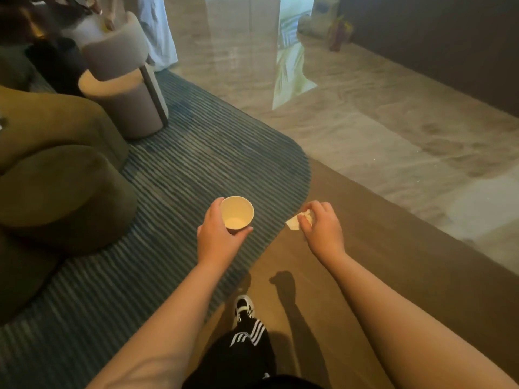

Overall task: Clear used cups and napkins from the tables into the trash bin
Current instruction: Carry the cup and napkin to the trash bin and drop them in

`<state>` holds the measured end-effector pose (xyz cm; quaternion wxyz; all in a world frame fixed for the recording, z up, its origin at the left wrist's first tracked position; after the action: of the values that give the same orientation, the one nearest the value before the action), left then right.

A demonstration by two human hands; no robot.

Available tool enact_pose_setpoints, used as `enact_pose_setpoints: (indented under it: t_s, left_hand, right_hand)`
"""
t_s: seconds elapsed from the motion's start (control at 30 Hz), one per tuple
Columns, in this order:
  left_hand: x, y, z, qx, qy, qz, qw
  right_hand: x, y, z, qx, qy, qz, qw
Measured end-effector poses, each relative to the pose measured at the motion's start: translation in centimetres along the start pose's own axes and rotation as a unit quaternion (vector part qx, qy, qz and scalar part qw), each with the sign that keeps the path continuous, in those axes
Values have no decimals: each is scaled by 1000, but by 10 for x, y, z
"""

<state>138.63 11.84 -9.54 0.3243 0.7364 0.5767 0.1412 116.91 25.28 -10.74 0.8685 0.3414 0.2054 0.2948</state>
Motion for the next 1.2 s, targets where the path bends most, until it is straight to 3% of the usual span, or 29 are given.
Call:
enact_pose_setpoints:
  t_s: [0.33,0.7,0.9,1.2]
  left_hand:
    - [-205,-60,-21,-3,-20,21,1000]
    - [-400,-189,-55,-6,-31,27,999]
    - [-540,-253,-105,-10,-20,-5,1000]
    - [-694,-315,-132,-26,-3,-40,999]
  right_hand:
    - [-186,-52,32,-12,-17,-17,1000]
    - [-417,-98,-16,-20,-44,-13,999]
    - [-586,-105,-29,25,11,17,999]
    - [-774,-143,-26,19,-1,37,999]
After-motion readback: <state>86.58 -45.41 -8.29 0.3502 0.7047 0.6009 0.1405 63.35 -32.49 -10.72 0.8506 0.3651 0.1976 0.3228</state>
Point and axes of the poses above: each hand's wrist, its own x-axis away from the middle knuckle, its own y-axis out of the back of the hand, z = x × y, the point moved 9 cm from there along -x, towards the middle knuckle, and after that the axes turned 8 degrees about -z, right-handed, at the moved point
